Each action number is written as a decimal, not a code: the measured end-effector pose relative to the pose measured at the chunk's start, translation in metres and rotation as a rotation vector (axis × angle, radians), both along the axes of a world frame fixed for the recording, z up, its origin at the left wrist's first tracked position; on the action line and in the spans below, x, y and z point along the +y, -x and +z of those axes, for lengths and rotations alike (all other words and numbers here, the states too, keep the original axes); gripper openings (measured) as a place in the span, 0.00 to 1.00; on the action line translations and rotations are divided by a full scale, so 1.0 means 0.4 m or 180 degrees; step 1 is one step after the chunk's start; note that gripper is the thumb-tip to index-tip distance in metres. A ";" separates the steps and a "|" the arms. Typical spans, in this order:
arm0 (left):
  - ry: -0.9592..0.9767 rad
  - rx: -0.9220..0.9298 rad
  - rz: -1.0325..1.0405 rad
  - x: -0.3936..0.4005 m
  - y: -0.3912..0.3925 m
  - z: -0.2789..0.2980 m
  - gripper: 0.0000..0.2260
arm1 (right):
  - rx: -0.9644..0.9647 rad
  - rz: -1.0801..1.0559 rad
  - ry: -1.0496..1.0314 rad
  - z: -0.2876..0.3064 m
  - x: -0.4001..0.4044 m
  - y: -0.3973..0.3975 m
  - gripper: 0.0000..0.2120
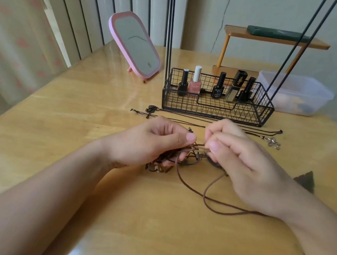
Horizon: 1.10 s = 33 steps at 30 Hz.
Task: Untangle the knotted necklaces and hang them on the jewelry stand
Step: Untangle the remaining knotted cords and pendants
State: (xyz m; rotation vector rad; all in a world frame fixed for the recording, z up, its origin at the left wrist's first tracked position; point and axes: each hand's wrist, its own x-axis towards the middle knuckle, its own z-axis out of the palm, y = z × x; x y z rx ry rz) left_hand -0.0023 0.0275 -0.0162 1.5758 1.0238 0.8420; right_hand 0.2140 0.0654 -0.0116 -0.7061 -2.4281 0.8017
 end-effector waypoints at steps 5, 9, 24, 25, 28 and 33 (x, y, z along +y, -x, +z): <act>-0.0106 0.0112 0.0204 0.002 0.008 0.008 0.18 | 0.0402 0.0275 0.1564 0.047 0.007 -0.027 0.24; -0.0129 0.0220 0.0564 0.006 0.014 0.009 0.19 | 0.1220 0.0401 0.1630 0.076 0.046 -0.074 0.21; 0.0083 -0.0421 0.0609 0.011 0.012 0.003 0.13 | 0.0230 0.1822 0.0905 0.052 0.013 -0.058 0.24; 0.0088 -0.0488 0.0640 0.011 0.014 0.001 0.12 | -0.0141 0.1602 0.0314 0.038 0.011 -0.049 0.26; 0.0082 -0.0579 0.0643 0.014 0.020 -0.001 0.10 | -0.0560 0.0596 -0.0996 0.008 0.011 -0.027 0.27; 0.0053 -0.0800 0.0487 0.009 0.014 0.000 0.04 | 0.0610 -0.0352 -0.0713 -0.002 -0.005 0.001 0.09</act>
